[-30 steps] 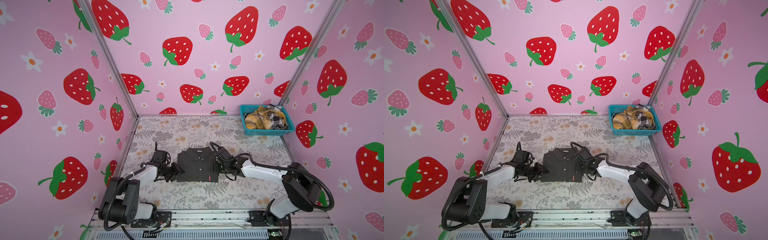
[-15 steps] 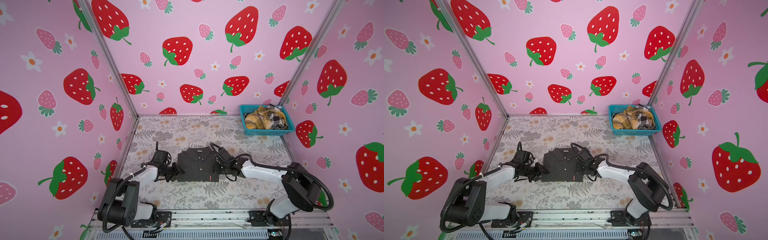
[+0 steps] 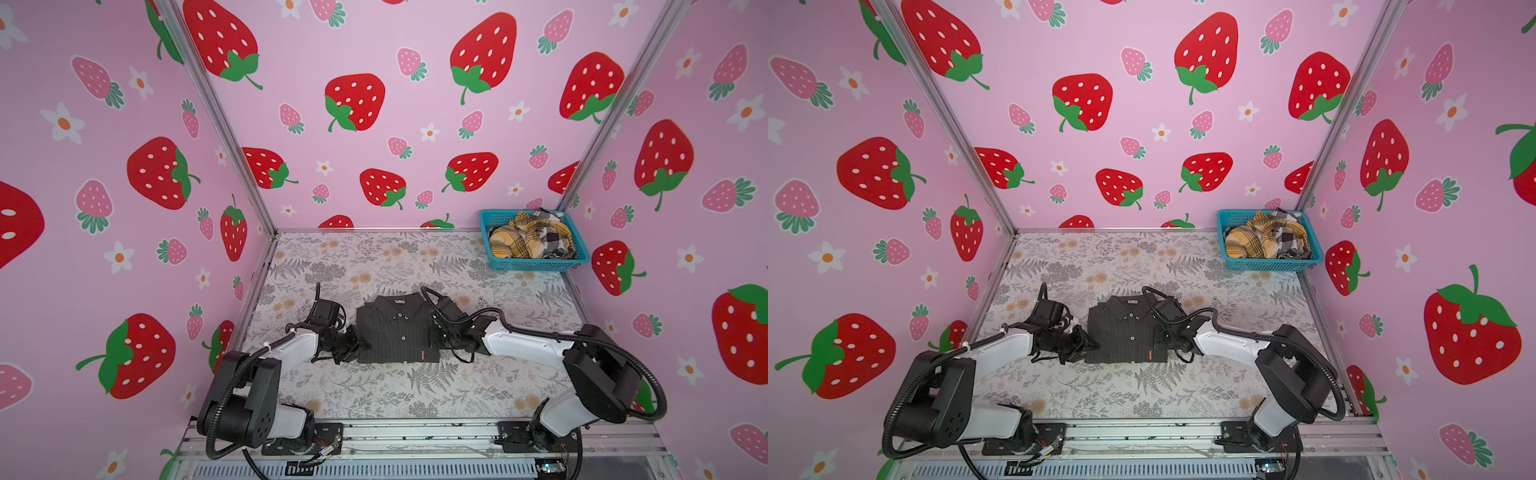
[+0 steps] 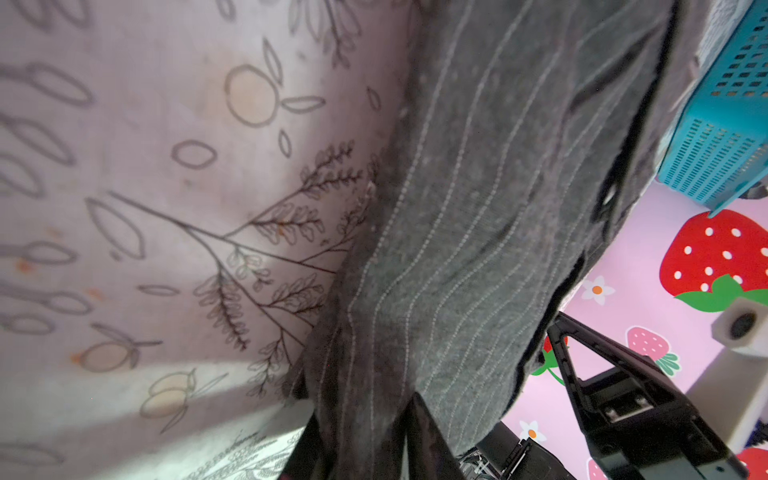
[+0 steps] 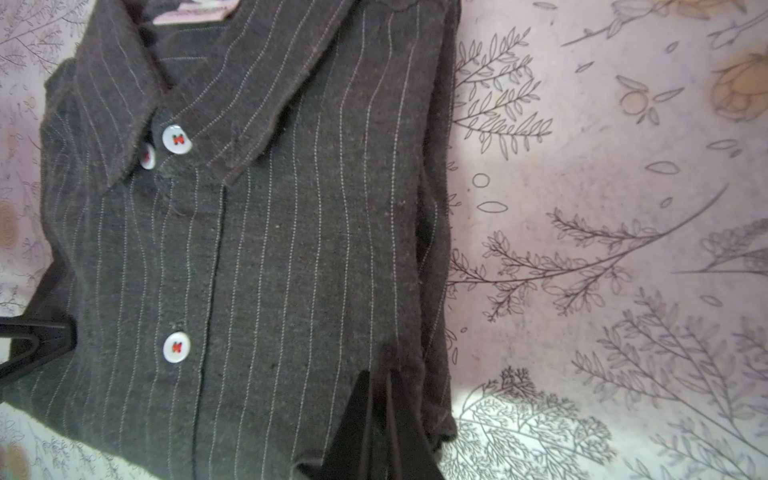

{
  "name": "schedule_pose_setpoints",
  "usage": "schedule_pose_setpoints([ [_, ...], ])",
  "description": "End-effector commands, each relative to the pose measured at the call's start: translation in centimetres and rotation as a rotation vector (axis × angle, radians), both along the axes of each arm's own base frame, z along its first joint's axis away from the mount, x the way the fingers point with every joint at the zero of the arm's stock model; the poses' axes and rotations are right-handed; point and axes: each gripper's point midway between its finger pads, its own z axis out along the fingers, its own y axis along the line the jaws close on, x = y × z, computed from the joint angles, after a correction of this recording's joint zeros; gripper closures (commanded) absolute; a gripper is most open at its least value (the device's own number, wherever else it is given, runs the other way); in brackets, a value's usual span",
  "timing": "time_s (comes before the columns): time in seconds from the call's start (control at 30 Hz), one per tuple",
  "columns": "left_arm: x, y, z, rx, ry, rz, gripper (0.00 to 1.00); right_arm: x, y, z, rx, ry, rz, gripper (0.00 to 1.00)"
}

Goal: Fold and stack the long sleeve shirts

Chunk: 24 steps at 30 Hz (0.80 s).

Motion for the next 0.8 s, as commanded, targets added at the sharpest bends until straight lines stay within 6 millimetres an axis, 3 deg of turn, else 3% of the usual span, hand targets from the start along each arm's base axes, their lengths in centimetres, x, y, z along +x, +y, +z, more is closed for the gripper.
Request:
schedule_pose_setpoints([
  [0.0,1.2,-0.4,0.9,-0.001,-0.026,-0.004,0.71,-0.5,-1.1,-1.4,-0.040,0.040,-0.023,0.88],
  [0.43,1.9,-0.4,0.9,0.019,-0.035,-0.014,0.78,-0.4,-0.8,-1.6,-0.046,0.041,-0.015,0.88],
  [0.63,1.5,0.3,0.5,0.072,-0.012,-0.023,0.48,-0.3,-0.8,-1.6,-0.045,0.039,-0.017,0.88],
  [0.77,1.5,1.2,0.8,0.126,-0.016,-0.024,0.45,-0.2,-1.0,-1.6,-0.050,0.034,-0.019,0.88],
])
